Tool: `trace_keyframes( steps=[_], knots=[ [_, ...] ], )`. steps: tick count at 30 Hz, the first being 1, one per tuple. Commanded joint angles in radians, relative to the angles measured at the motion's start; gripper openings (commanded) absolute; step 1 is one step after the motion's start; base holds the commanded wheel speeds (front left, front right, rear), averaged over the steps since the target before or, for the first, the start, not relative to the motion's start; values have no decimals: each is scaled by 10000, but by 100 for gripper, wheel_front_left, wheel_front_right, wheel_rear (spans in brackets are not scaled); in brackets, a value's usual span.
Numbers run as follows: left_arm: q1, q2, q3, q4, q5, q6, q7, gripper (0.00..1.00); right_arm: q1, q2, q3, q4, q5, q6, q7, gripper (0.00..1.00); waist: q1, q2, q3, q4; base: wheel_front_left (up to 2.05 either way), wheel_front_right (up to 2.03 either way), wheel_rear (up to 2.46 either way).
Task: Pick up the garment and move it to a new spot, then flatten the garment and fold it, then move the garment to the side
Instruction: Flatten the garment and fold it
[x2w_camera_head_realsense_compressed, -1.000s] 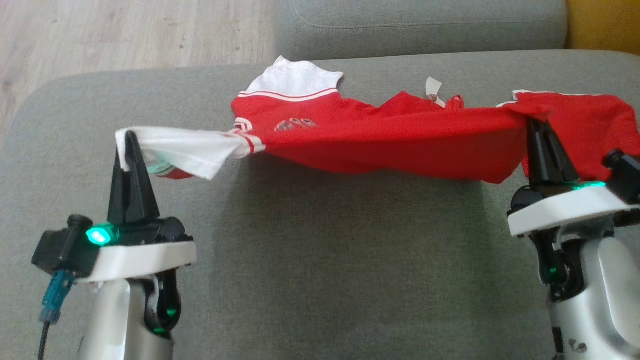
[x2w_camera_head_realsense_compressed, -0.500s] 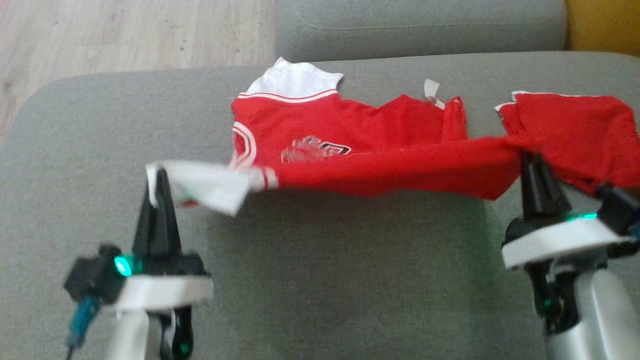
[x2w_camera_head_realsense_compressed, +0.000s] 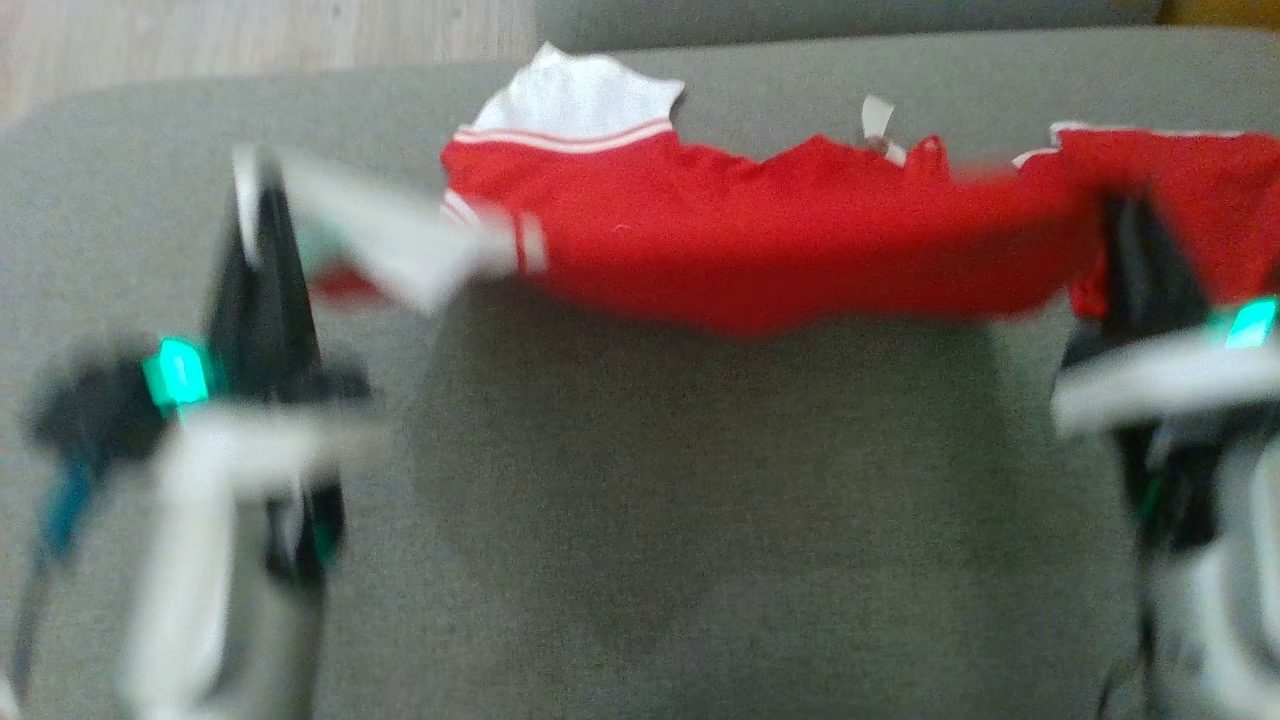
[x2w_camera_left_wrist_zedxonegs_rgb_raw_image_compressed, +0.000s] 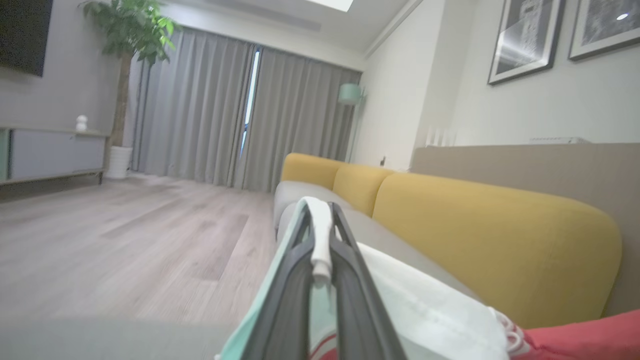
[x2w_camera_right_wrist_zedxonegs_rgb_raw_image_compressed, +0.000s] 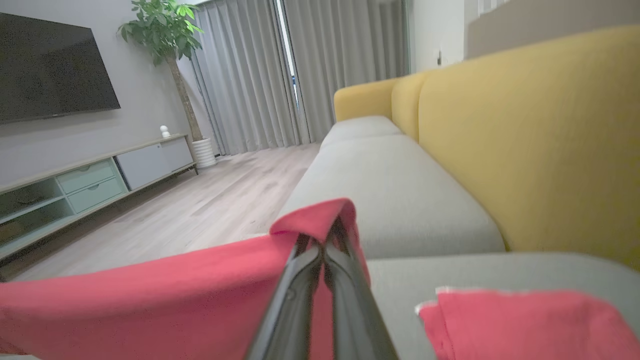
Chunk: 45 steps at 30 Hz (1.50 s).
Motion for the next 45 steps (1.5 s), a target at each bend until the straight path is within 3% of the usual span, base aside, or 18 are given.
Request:
trace_keyframes(
  steps=[1, 7, 11, 16, 21, 26, 33, 39, 45],
  knots=[
    [-1611, 364, 265, -308, -53, -93, 221, 0, -1443, -341, 187, -369, -142, -9, 300, 0, 0, 0, 643, 51, 0, 0, 0],
    [-7312, 1552, 174, 2125, -447, -194, 1788, 0, -6714, -817, 956, 1897, -256, -9, 1604, 0, 0, 0, 2527, -450, 0, 0, 0],
    [-10922, 2214, 83, 4425, -681, -218, 2301, 0, -10181, -676, 1348, 4354, -664, -9, 907, 0, 0, 0, 3610, -827, 0, 0, 0],
    [-14110, 2571, -61, 6827, -342, -223, 996, 0, -13096, -138, 811, 7161, -1357, -9, -1291, 0, 0, 0, 4069, -1043, 0, 0, 0],
    [-15747, 2371, -484, 8253, -249, -227, -330, 0, -14272, 98, 481, 9108, -1733, -9, -3015, 0, 0, 0, 4281, -1037, 0, 0, 0],
    [-15625, 2195, -1061, 8194, -711, -228, -625, 0, -14090, 160, 631, 10517, -1873, -9, -3345, 0, 0, 0, 4634, -850, 0, 0, 0],
    [-13441, 2320, -1401, 6908, -1168, -229, -633, 0, -13063, -222, 1014, 11793, -1990, -9, -3409, 0, 0, 0, 4692, -297, 0, 0, 0],
    [-10390, 2734, -2092, 6050, -1813, -229, -634, 0, -11677, -620, 2041, 12911, -1610, -9, -3149, 0, 0, 0, 3830, 164, 0, 0, 0],
    [-7351, 3457, -3076, 5490, -2372, -229, -635, 0, -10025, -956, 3339, 13185, -666, -9, -2271, 0, 0, 0, 2606, 443, 0, 0, 0]
  ],
)
